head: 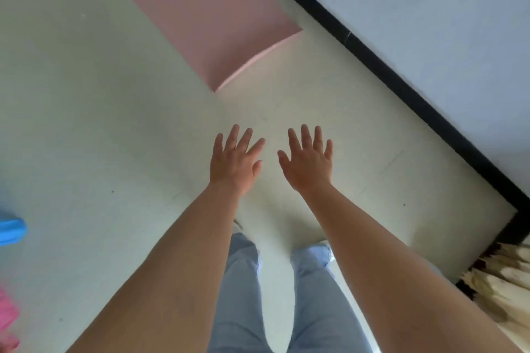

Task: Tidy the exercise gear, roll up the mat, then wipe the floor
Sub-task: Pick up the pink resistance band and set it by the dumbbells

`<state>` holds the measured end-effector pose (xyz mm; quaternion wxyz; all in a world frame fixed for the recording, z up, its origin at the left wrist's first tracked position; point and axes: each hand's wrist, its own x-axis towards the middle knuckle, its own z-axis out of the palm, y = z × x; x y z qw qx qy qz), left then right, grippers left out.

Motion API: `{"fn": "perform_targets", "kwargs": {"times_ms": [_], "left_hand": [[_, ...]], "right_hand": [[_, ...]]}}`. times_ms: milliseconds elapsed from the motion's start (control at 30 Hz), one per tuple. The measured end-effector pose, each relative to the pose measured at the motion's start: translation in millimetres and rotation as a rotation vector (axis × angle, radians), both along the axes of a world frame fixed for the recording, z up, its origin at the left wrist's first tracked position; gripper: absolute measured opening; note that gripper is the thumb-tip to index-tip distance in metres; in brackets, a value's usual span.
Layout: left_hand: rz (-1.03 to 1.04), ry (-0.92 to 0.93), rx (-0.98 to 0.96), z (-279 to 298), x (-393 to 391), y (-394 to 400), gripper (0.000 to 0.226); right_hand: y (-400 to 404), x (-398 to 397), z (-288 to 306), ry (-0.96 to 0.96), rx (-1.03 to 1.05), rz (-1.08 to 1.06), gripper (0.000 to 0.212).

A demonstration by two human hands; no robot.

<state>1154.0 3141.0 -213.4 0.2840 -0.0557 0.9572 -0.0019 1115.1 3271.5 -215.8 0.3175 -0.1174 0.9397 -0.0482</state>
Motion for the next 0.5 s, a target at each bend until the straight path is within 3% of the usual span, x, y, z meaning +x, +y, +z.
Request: {"fn": "perform_targets", "kwargs": {"times_ms": [233, 500], "left_hand": [[0.218, 0.05, -0.018, 5, 38, -180, 0.054], [0.361, 0.096, -0.078, 6, -35, -364, 0.054]], "right_hand": [[-191, 6, 4, 0.004, -0.018, 0.311, 0.058], [-372, -107, 6, 0.13, 0.012, 0.467, 0.057]]}}
